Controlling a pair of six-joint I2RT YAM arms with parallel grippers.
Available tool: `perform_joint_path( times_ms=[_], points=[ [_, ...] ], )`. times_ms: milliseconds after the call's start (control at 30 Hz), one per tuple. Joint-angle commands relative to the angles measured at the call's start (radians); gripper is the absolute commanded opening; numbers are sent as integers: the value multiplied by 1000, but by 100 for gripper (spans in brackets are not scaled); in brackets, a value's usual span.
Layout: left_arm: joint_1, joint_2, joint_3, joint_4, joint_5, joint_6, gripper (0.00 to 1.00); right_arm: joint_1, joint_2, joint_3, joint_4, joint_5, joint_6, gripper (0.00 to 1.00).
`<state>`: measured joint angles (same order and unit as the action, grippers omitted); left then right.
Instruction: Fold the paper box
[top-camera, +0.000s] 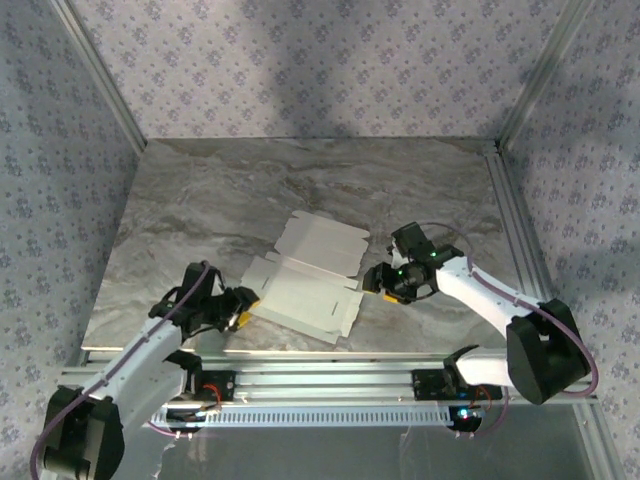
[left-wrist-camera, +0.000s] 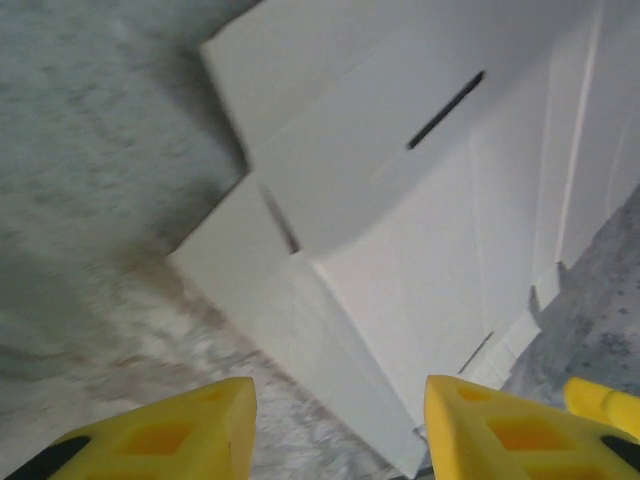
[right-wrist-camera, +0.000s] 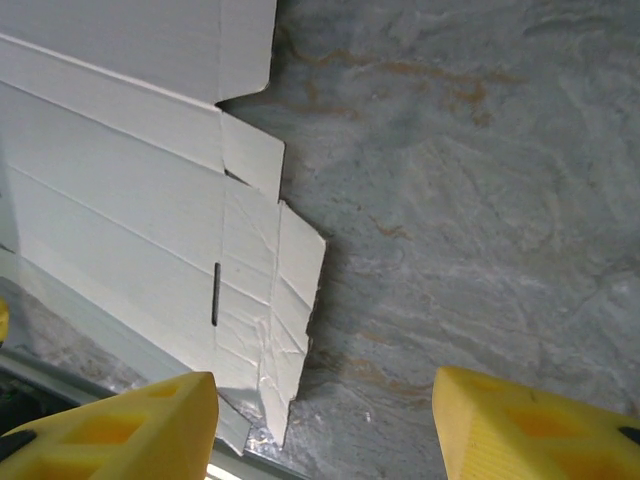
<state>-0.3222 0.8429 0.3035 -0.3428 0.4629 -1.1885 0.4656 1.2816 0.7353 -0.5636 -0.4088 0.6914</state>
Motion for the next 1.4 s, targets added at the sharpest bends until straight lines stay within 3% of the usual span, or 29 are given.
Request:
perform_joint_path(
  times_ms=[0, 167, 233, 333, 467, 667, 767, 833, 933, 1067, 1367],
  points=[
    [-35, 69, 4, 131, 17, -313, 46, -10, -24, -3, 57, -70, 44, 60],
    [-134, 210, 64, 143, -3, -316, 44, -19, -5, 5, 75, -70, 54, 60],
    [-147, 221, 95, 52, -29, -310, 44, -22, -6, 13, 71, -68, 55, 60],
    [-151, 166, 154, -126, -102, -315, 50, -27, -11, 25, 59, -64, 50, 59],
    [-201, 66, 135, -177, -118, -467, 53, -37, -27, 22, 53, -56, 48, 59],
    [-285, 97, 31, 9, -103, -641, 52, -45, -30, 14, 46, -63, 49, 59],
    [-299, 148, 71, -26, -99, -640, 54, -49, -35, 25, 20, -65, 32, 59],
    [-318, 181, 101, -74, -87, -640, 61, -57, -41, 26, 9, -66, 24, 59],
    [-340, 205, 114, -119, -85, -656, 64, -72, -47, 20, 10, -69, 22, 59],
    [-360, 213, 51, 2, -99, -734, 62, -75, -53, 10, 17, -73, 30, 59],
    [-385, 328, 97, 64, -117, -732, 59, -85, -81, -1, -2, -71, 26, 58]
  ],
)
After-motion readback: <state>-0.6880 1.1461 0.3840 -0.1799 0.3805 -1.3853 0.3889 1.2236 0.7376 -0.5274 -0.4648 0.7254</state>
